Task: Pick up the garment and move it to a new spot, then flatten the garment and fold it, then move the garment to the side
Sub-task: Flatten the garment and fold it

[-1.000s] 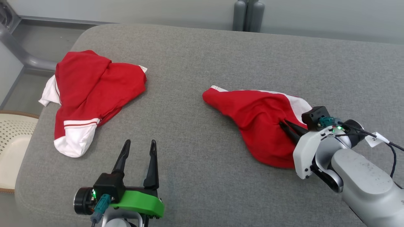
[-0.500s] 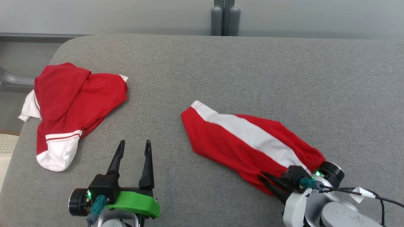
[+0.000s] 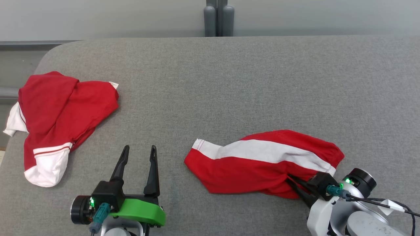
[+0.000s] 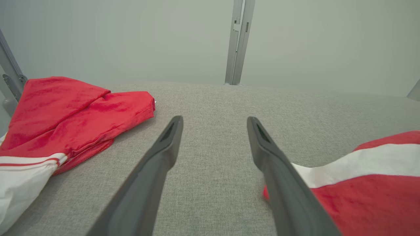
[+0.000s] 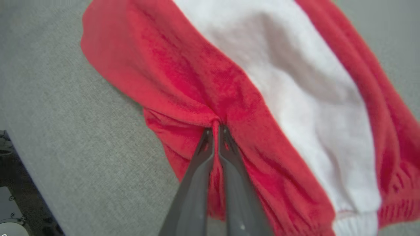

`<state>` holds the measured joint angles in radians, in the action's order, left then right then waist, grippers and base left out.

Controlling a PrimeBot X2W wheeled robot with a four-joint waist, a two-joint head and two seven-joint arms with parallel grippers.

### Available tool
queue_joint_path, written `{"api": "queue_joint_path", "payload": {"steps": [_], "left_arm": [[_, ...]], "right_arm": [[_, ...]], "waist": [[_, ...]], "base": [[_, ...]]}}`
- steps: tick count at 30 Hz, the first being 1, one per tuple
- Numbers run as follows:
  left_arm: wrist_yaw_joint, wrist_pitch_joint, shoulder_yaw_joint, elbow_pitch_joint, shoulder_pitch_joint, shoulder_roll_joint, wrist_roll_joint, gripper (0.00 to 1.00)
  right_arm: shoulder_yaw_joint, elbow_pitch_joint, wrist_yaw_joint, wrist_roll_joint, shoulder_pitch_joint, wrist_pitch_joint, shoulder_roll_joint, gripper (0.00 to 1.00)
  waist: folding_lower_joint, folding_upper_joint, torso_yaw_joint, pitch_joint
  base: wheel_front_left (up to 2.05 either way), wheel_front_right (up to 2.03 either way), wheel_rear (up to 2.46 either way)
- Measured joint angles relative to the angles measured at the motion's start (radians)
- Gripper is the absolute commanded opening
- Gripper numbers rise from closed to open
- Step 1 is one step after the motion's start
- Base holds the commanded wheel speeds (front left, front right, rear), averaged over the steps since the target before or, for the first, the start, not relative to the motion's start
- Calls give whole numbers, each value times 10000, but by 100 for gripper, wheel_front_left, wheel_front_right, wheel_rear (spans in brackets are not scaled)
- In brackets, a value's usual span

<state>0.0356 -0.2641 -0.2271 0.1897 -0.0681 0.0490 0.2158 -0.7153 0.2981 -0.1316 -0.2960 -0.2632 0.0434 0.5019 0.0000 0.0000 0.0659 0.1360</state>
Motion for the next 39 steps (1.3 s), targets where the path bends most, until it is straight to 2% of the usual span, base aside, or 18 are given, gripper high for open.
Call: {"api": "queue_joint_path", "payload": {"steps": [1, 2, 3, 4, 5, 11, 23, 28, 33, 39], "left_arm": [[0, 0, 0, 4, 0, 0, 0, 100], [-2, 0, 0, 8, 0, 0, 0, 100], [-2, 0, 2, 10, 0, 0, 0, 100], [-2, 0, 4, 10, 0, 0, 0, 100], [0, 0, 8, 6, 0, 0, 0, 100], [2, 0, 42, -88, 9, 0, 0, 100], [2, 0, 75, -222, 108, 0, -59, 100], [2, 0, 19, -184, 134, 0, -59, 100], [2, 0, 23, 0, 283, -2, 42, 100], [-2, 0, 86, 157, 397, 0, 125, 100]], "right_arm": [[130, -19, 0, 12, 42, 69, -52, 0], [211, -27, 0, 25, 99, 77, -117, 20], [282, -40, 0, 33, 154, 84, -178, 44], [401, -75, 0, 33, 244, 142, -263, 92], [527, -117, 0, 33, 341, 186, -347, 100], [1634, -604, 2, 46, 1010, 568, -771, 100], [4245, -2454, 2, 581, 1997, 656, -1634, 100], [5442, -2376, 2, 652, 2158, 997, -2495, 100], [6631, -1774, 6, 817, 2206, 1628, -3377, 100], [7321, -1340, 8, 1124, 2229, 2073, -4056, 100]], "waist": [[0, 0, -21, -9], [0, 0, -41, -22], [0, 0, -59, -33], [0, 0, -84, -48], [0, 0, -113, -63], [0, 0, -333, -163], [0, 0, -739, -437], [0, 0, -757, -630], [0, 0, -680, -833], [0, 0, -540, -966]], "base": [[0, 0, 0], [0, 0, 0], [0, 0, 0], [0, 0, 0], [0, 0, 0], [0, 0, 0], [0, 0, 0], [0, 0, 0], [0, 0, 0], [0, 0, 0]]}}
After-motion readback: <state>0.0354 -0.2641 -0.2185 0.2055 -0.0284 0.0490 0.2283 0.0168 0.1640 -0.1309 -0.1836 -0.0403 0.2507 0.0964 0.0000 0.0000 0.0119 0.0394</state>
